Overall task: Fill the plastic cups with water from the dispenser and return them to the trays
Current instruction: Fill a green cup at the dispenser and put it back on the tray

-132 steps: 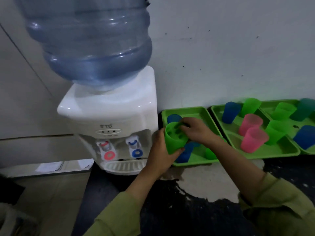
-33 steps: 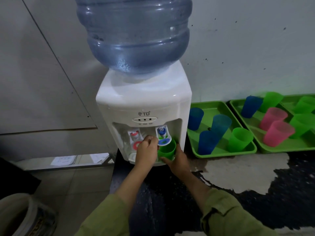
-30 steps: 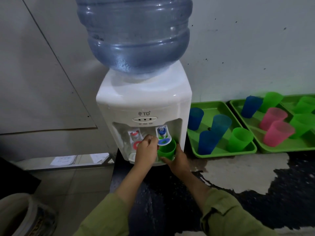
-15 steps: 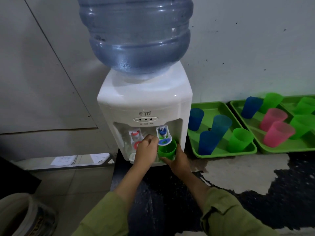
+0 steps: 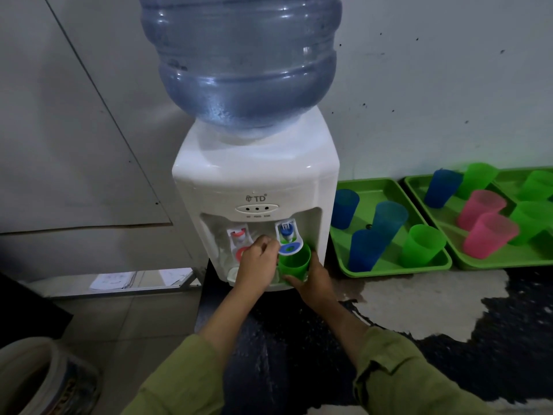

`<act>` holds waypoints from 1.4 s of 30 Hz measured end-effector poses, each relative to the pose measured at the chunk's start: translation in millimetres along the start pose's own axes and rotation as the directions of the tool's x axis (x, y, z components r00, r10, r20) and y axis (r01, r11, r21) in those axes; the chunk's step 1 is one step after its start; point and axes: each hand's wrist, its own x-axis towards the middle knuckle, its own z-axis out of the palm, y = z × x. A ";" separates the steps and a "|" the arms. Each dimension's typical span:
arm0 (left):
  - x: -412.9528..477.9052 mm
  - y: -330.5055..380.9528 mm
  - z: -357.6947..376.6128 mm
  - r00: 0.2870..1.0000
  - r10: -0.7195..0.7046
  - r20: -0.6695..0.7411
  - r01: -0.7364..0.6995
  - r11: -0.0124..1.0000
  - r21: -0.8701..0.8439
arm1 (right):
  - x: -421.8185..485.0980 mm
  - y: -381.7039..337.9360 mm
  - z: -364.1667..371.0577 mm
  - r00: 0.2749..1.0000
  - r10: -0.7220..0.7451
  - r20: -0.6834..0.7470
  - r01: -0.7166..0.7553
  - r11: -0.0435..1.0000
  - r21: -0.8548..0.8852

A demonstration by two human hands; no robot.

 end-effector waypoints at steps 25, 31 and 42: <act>1.3 0.0 -1.4 1.000 0.002 0.030 -0.002 1.000 -0.007 | 1.5 5.9 2.5 0.999 -0.033 -0.004 0.033 0.999 -0.008; -0.2 1.5 -3.6 0.999 0.001 0.052 0.000 1.000 -0.011 | 0.9 5.3 2.5 0.999 -0.052 -0.005 0.052 0.999 -0.010; -3.0 9.4 -7.4 0.997 -0.009 0.072 0.011 1.000 -0.020 | 1.1 5.2 1.8 0.999 -0.042 0.002 0.042 0.998 -0.044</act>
